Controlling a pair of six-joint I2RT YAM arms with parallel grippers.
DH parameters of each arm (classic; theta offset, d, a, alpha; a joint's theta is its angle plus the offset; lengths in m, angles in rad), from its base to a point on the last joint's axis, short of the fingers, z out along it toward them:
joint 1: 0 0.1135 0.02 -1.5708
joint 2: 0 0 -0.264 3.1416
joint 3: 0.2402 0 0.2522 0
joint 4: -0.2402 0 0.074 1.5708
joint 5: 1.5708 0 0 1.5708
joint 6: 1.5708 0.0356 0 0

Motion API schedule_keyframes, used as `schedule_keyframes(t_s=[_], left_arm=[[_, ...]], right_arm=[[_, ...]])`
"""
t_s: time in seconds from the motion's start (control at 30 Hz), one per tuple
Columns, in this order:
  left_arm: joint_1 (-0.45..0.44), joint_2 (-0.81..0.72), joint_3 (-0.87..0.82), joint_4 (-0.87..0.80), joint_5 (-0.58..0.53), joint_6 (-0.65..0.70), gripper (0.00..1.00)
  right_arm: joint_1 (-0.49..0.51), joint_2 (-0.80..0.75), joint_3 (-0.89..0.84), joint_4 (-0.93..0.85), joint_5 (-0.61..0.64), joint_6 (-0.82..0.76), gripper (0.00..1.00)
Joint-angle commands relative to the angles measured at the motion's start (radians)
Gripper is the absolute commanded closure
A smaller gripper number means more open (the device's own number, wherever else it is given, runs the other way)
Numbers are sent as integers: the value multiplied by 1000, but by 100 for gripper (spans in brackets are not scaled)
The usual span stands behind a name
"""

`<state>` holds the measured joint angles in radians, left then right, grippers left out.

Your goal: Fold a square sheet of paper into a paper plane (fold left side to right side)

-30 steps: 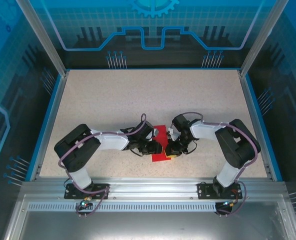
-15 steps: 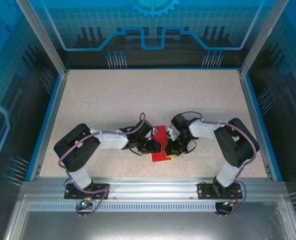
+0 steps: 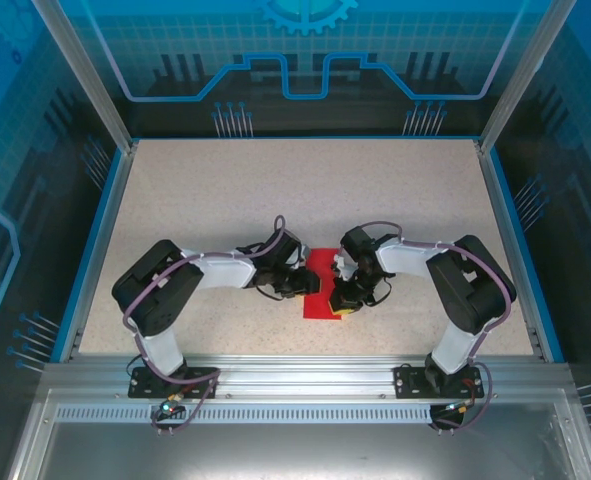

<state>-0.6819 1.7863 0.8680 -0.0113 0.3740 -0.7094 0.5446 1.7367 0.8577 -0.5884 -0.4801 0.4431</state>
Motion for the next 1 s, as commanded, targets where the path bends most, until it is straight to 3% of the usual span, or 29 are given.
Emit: schedule_keyframes(t_s=[0.0,0.27,0.47,0.63,0.8,0.97], left_arm=[[59,45,33,-79,-87,54,64],[123,66,88,-88,-75,82,63],[127,-75,26,-76,-65,99,63],[93,-151,-40,3,5,79,63],[17,-63,35,9,24,78,64],[8,56,125,-12,6,69,64]], right_arm=[[5,64,-43,-82,231,-7,91],[5,60,-49,-79,230,-6,91],[3,57,-43,-76,239,-2,91],[-1,53,-41,-76,242,-3,91],[-3,55,-38,-76,244,-4,91],[-2,58,-37,-78,245,-4,91]])
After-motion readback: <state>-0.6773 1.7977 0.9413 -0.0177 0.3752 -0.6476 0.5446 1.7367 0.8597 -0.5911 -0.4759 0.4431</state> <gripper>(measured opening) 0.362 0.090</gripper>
